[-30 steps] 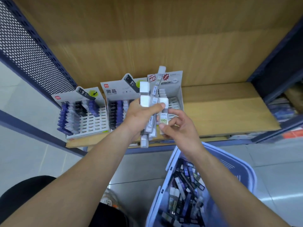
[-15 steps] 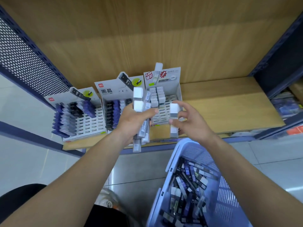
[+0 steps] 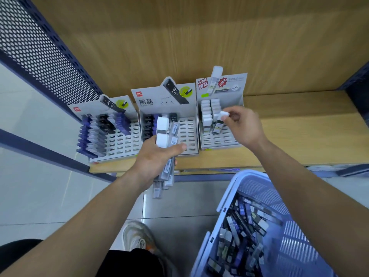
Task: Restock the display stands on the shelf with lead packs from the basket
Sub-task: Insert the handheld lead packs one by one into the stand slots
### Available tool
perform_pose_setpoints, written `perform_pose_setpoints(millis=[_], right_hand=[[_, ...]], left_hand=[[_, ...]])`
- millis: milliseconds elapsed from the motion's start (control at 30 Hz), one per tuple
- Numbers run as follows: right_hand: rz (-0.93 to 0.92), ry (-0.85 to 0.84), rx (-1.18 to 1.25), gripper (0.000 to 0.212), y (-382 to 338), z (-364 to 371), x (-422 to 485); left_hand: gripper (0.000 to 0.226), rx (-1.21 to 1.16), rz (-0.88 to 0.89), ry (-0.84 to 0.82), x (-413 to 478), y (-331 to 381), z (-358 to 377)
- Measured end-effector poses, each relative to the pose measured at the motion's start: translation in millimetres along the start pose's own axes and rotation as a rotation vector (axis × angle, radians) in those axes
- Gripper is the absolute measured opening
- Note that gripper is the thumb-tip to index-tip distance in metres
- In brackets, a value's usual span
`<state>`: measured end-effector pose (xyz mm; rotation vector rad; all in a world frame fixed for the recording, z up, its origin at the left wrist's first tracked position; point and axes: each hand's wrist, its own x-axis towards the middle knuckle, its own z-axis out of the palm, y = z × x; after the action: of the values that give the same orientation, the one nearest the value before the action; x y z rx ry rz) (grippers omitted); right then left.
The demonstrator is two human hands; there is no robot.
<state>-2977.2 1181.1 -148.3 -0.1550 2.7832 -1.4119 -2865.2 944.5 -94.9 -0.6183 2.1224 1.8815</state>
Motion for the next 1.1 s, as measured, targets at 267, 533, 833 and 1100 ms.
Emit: perform_pose_setpoints(millis=[267, 533, 833, 1100], right_hand=[[-0.041, 0.023, -0.043, 0.020, -2.4, -2.1, 5.9], [-0.109, -0.015, -0.081, 0.019, -0.6, -3.2, 6.2], [-0.192, -0.165, -0.198, 0.015, 7.5, -4.0, -4.5], [-0.132, 0.000, -0.358, 0.014, 8.2, 6.4, 3.8]], left_hand=[[0.018, -0.025, -0.018, 0.000, 0.7, 2.1, -0.8], [0.020, -0.024, -0.024, 0.005, 2.5, 1.8, 0.9], [0.019, -0.025, -0.013, 0.015, 2.3, 2.6, -0.2], [0.020, -0.039, -0.011, 0.004, 3.0, 0.1, -1.3]])
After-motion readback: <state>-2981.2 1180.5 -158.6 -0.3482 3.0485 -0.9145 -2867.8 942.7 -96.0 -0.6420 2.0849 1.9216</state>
